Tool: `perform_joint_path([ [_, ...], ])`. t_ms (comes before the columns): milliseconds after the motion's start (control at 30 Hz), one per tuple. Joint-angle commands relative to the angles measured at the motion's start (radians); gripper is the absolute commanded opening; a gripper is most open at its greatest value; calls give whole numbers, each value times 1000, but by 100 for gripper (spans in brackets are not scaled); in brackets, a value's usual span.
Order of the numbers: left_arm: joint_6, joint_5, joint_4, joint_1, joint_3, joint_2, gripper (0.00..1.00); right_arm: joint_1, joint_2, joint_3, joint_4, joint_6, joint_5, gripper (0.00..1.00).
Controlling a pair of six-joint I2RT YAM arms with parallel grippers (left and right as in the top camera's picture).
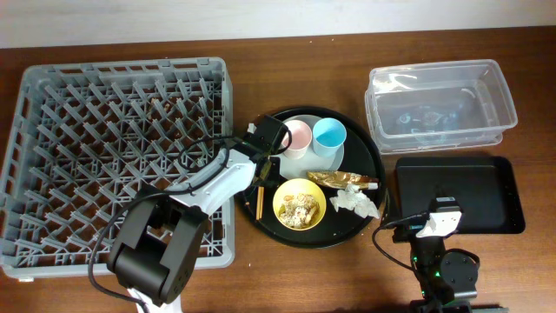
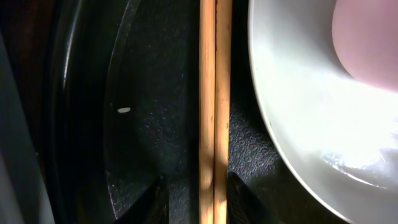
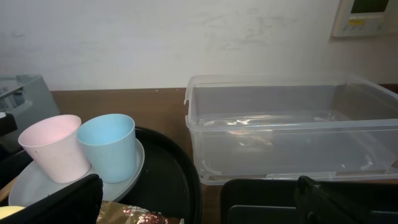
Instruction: Sort waste into correct bins and load items into the dishwasher rack
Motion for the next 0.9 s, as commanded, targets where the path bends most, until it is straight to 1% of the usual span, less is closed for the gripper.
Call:
perform_joint_path([
  [0,-13,9,-2,5,19,-31,29,4,-5,-6,-5,-4,6,99],
  [867,-13,-2,14,11,50,-50,29,4,-5,-6,-5,-4,6,99],
])
